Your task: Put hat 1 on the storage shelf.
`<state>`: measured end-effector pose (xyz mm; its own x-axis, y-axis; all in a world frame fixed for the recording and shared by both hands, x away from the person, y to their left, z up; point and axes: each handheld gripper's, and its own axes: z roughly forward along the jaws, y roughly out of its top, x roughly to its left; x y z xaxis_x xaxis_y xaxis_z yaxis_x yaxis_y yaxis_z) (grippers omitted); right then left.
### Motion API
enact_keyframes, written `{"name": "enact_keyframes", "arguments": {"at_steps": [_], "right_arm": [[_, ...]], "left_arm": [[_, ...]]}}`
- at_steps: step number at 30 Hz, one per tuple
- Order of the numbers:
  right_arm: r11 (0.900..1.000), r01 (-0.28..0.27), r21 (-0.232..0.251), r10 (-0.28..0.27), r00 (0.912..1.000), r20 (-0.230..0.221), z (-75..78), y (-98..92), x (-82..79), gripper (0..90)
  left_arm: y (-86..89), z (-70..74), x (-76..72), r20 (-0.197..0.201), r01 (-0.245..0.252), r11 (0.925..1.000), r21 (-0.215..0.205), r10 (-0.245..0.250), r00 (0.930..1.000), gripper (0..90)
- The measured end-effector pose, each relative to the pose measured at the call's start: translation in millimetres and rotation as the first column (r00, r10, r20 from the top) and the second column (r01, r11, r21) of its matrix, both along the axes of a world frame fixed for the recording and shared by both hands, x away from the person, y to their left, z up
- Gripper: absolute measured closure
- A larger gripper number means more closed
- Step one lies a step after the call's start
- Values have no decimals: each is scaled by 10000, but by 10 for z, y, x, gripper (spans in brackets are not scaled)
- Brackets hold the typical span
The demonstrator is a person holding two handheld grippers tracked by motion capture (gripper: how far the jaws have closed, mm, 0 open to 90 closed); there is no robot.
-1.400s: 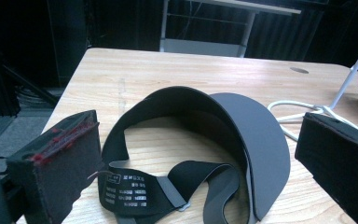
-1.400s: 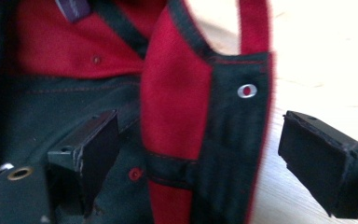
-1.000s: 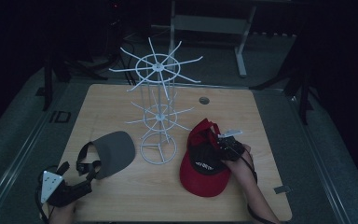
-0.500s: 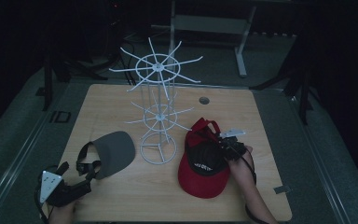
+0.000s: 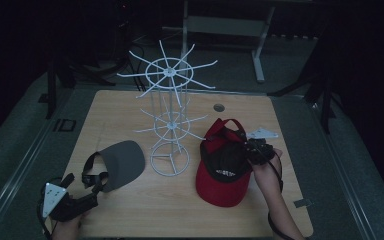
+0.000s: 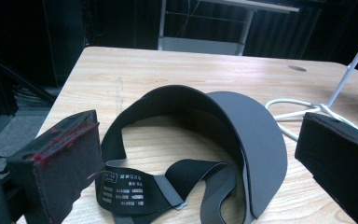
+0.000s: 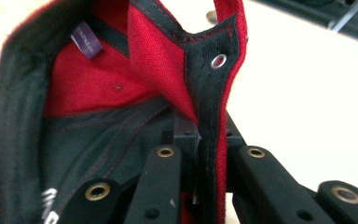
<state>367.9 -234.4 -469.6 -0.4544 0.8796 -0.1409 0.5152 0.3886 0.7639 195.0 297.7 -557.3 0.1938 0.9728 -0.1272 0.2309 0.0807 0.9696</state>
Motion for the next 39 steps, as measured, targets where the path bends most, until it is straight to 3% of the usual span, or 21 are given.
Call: {"name": "enact_keyframes", "arguments": {"at_steps": [17,20,23,24,27,29,34,36,38,39], "right_arm": [[9959,-76,899,-40,9918,1278,612,-176,-201,837],[9943,-159,1050,2,9890,1477,720,-219,-268,837],[9941,-202,1062,32,9875,1574,762,-237,-289,837],[9937,-237,1092,62,9875,1577,781,-249,-296,837],[9926,-261,1188,66,9869,1612,835,-288,-318,837],[9921,-257,1224,59,9871,1598,846,-298,-322,837],[9915,-327,1256,105,9847,1740,922,-339,-381,837],[9917,-340,1239,113,9837,1792,953,-345,-407,837],[9916,-357,1246,126,9834,1811,980,-356,-425,837],[9911,-384,1277,147,9833,1816,992,-367,-432,837]], "left_arm": [[1,22,-9,-213,81,9998,-160,-85,9997,8],[-12,26,-14,-55,253,9997,41,-253,9997,8],[-23,37,-15,-75,564,9984,-24,-564,9984,8],[-28,59,-15,-142,912,9955,-250,-916,9957,8],[-21,113,-19,-218,1340,9882,-741,-1359,9905,9],[-22,127,-19,-211,1371,9873,-797,-1392,9900,8],[-72,339,-52,12,1682,9835,-663,-1685,9857,8],[-86,412,-60,-13,2245,9729,-545,-2249,9744,8],[-110,474,-62,-154,2502,9675,-354,-2509,9679,9],[-118,497,-63,-108,2776,9599,-388,-2782,9605,9]]}}
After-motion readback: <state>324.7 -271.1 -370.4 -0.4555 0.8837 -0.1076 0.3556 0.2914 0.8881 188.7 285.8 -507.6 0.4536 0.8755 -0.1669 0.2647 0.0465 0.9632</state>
